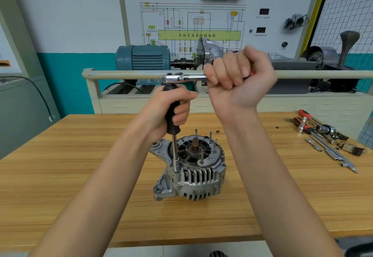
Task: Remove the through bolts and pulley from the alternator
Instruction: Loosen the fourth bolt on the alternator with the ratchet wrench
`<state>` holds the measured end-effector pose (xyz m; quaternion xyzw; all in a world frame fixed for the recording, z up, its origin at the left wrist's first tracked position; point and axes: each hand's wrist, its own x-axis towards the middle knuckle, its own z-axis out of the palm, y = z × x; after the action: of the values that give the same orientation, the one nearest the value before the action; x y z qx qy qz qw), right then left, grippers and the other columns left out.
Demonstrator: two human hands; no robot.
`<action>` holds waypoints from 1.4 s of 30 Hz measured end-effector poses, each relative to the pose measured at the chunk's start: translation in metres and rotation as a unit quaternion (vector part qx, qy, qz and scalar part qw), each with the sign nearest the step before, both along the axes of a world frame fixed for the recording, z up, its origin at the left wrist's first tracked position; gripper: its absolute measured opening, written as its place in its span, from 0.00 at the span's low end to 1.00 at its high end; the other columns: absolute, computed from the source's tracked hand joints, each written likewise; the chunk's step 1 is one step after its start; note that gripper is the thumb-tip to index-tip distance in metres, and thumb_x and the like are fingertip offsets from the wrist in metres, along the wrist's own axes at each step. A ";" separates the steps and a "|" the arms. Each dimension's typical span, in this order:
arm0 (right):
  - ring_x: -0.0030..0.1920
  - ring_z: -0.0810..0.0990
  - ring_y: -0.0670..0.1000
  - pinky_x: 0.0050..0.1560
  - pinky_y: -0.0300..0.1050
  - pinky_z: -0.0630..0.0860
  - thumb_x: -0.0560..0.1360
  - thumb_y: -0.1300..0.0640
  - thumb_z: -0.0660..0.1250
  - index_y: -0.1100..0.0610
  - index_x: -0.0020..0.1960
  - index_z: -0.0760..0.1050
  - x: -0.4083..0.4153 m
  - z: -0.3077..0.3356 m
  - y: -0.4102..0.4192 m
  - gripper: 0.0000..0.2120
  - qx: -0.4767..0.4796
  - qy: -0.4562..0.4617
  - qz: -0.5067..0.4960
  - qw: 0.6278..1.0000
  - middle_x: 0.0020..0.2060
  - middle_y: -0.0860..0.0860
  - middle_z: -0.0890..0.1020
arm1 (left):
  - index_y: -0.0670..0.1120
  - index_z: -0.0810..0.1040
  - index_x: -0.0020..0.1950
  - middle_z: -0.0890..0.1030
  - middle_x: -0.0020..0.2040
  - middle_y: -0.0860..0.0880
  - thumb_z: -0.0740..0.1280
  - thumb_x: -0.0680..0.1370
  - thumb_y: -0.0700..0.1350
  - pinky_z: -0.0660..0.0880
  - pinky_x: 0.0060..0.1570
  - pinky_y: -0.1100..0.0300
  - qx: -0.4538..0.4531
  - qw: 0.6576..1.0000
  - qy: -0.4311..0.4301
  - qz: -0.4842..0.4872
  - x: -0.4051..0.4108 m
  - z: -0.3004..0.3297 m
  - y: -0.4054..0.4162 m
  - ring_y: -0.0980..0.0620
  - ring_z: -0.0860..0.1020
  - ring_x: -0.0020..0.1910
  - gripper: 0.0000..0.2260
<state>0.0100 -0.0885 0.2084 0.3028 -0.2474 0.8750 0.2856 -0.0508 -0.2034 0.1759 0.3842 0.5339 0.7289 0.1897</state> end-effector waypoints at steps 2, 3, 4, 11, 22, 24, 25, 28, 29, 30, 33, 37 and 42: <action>0.16 0.57 0.46 0.24 0.37 0.57 0.72 0.60 0.54 0.54 0.19 0.61 -0.014 0.002 0.007 0.22 -0.038 -0.045 0.088 0.994 0.14 0.47 0.59 | 0.46 0.63 0.26 0.62 0.19 0.53 0.65 0.70 0.39 0.56 0.18 0.68 0.023 1.000 -0.011 -0.012 -0.002 -0.001 -0.001 0.57 0.59 0.16 0.15; 0.15 0.57 0.46 0.24 0.37 0.57 0.72 0.60 0.54 0.54 0.19 0.60 -0.021 0.001 0.011 0.22 -0.065 -0.059 0.127 0.988 0.14 0.47 0.59 | 0.46 0.63 0.26 0.62 0.19 0.53 0.65 0.71 0.39 0.55 0.18 0.68 0.029 0.999 -0.014 -0.017 -0.002 -0.002 0.000 0.58 0.58 0.15 0.16; 0.15 0.58 0.46 0.24 0.37 0.57 0.72 0.60 0.54 0.54 0.19 0.60 -0.027 -0.002 0.013 0.22 -0.093 -0.068 0.159 0.981 0.14 0.47 0.59 | 0.47 0.62 0.27 0.61 0.18 0.53 0.66 0.71 0.38 0.54 0.18 0.69 0.032 0.999 -0.018 -0.021 -0.002 -0.003 0.001 0.58 0.57 0.15 0.17; 0.16 0.56 0.46 0.22 0.36 0.58 0.71 0.61 0.55 0.54 0.20 0.61 -0.017 -0.006 0.009 0.21 -0.131 -0.044 0.107 0.985 0.15 0.47 0.59 | 0.48 0.59 0.27 0.58 0.20 0.53 0.61 0.77 0.35 0.53 0.20 0.71 0.020 0.995 -0.002 0.101 0.004 -0.004 0.011 0.57 0.53 0.16 0.21; 0.19 0.56 0.44 0.26 0.40 0.53 0.72 0.65 0.52 0.54 0.21 0.63 0.019 -0.017 -0.033 0.21 0.027 0.126 -0.149 0.980 0.16 0.47 0.62 | 0.52 0.62 0.22 0.59 0.20 0.54 0.63 0.76 0.33 0.54 0.21 0.69 0.019 0.987 0.028 0.157 0.011 -0.007 0.015 0.55 0.54 0.18 0.25; 0.19 0.54 0.46 0.26 0.40 0.53 0.74 0.64 0.51 0.55 0.20 0.62 0.017 -0.014 -0.025 0.23 0.031 0.107 -0.116 0.987 0.16 0.47 0.62 | 0.50 0.63 0.24 0.60 0.20 0.53 0.65 0.76 0.34 0.55 0.20 0.68 0.027 0.993 0.025 0.114 0.008 -0.008 0.011 0.56 0.55 0.17 0.23; 0.19 0.53 0.46 0.26 0.39 0.54 0.75 0.63 0.52 0.54 0.20 0.62 0.015 -0.012 -0.018 0.24 0.029 0.088 -0.088 0.992 0.15 0.47 0.61 | 0.50 0.64 0.24 0.60 0.20 0.53 0.66 0.75 0.35 0.56 0.20 0.68 0.031 0.996 0.019 0.081 0.006 -0.008 0.008 0.56 0.56 0.17 0.22; 0.20 0.51 0.47 0.25 0.38 0.57 0.73 0.60 0.53 0.55 0.19 0.62 0.002 -0.006 0.000 0.23 -0.011 0.019 0.029 0.999 0.15 0.47 0.60 | 0.48 0.67 0.25 0.63 0.20 0.53 0.67 0.71 0.39 0.58 0.19 0.68 0.026 0.999 0.002 -0.033 -0.001 -0.005 -0.002 0.57 0.60 0.16 0.16; 0.20 0.51 0.47 0.24 0.37 0.57 0.72 0.60 0.53 0.55 0.19 0.62 -0.004 -0.005 0.004 0.22 -0.034 -0.001 0.076 0.997 0.14 0.47 0.60 | 0.47 0.67 0.25 0.64 0.19 0.53 0.67 0.70 0.39 0.59 0.18 0.69 0.017 0.997 -0.005 -0.075 -0.003 -0.004 -0.004 0.57 0.60 0.16 0.15; 0.20 0.51 0.46 0.24 0.37 0.57 0.72 0.60 0.54 0.55 0.19 0.62 -0.010 -0.005 0.007 0.22 -0.059 -0.017 0.121 0.991 0.14 0.47 0.60 | 0.47 0.67 0.25 0.64 0.19 0.53 0.67 0.69 0.40 0.58 0.17 0.70 0.008 0.994 -0.010 -0.110 -0.003 -0.004 -0.005 0.58 0.60 0.15 0.15; 0.20 0.50 0.45 0.23 0.36 0.57 0.72 0.60 0.55 0.56 0.19 0.60 -0.028 -0.008 0.013 0.21 -0.129 -0.044 0.206 0.969 0.14 0.48 0.60 | 0.48 0.63 0.22 0.61 0.17 0.54 0.66 0.71 0.40 0.54 0.18 0.71 -0.016 0.994 -0.012 -0.103 -0.003 -0.004 -0.003 0.59 0.58 0.14 0.19; 0.16 0.54 0.46 0.21 0.38 0.58 0.71 0.60 0.55 0.55 0.19 0.61 -0.029 -0.008 0.013 0.21 -0.143 -0.050 0.186 0.971 0.14 0.47 0.60 | 0.49 0.59 0.23 0.58 0.18 0.54 0.62 0.77 0.38 0.53 0.19 0.71 -0.012 1.000 0.003 -0.013 0.001 -0.006 0.002 0.58 0.55 0.15 0.24; 0.18 0.55 0.46 0.24 0.37 0.57 0.72 0.61 0.54 0.54 0.20 0.61 0.000 -0.010 -0.002 0.21 -0.085 0.007 0.051 0.995 0.15 0.47 0.59 | 0.51 0.60 0.23 0.58 0.19 0.54 0.61 0.78 0.35 0.53 0.20 0.71 0.008 0.998 0.019 0.055 0.010 -0.007 0.004 0.57 0.54 0.16 0.25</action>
<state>0.0100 -0.0904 0.1985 0.2954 -0.1546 0.9042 0.2669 -0.0412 -0.1993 0.1688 0.3694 0.5516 0.7352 0.1366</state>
